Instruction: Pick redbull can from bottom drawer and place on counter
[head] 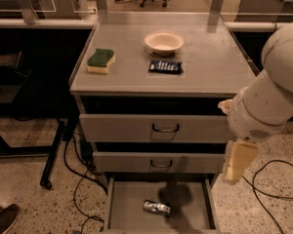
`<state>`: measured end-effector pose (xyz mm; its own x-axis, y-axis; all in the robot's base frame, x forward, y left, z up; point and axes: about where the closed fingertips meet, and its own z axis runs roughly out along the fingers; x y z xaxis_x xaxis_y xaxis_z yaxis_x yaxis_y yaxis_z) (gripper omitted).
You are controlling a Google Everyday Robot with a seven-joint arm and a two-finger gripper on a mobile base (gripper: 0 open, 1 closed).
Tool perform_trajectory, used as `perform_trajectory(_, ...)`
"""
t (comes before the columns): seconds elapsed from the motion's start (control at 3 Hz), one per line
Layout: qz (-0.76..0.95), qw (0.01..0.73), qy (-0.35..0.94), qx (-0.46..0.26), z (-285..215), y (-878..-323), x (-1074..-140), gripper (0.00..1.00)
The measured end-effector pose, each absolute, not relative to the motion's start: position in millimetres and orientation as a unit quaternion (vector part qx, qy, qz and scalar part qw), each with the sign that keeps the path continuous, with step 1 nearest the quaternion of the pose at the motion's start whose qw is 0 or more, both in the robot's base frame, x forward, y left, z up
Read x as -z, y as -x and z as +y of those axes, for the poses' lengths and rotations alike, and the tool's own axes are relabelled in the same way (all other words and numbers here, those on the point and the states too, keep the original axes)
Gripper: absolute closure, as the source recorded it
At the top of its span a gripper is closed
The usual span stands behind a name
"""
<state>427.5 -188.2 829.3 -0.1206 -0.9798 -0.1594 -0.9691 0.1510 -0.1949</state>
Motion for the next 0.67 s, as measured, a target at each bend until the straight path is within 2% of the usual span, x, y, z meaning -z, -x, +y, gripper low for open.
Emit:
perform_trajectory(0.33, 0.768, 0.107, 0.631, -0.001, -167.4, -429.1, -772.4, 0.0)
perform_trajectory(0.67, 0.778, 0.107, 0.619, -0.001, -168.4, -427.2, -772.0, 0.0)
